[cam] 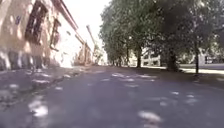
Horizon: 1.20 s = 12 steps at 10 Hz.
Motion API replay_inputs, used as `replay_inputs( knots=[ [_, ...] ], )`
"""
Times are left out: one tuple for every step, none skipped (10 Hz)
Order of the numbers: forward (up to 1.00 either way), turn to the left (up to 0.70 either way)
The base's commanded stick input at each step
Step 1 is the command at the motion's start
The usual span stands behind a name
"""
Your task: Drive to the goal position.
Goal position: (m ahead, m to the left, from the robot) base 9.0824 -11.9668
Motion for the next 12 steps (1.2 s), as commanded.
replay_inputs(
  knots=[
    [0.7, 0.0],
    [0.7, 0.0],
    [0.7, 0.0],
    [0.7, 0.0],
    [0.7, 0.0],
    [0.7, 0.0],
    [0.7, 0.0],
    [0.7, 0.0],
    [0.7, 0.0],
    [0.7, 0.0],
    [0.7, 0.0],
    [0.7, 0.0]
  ],
)
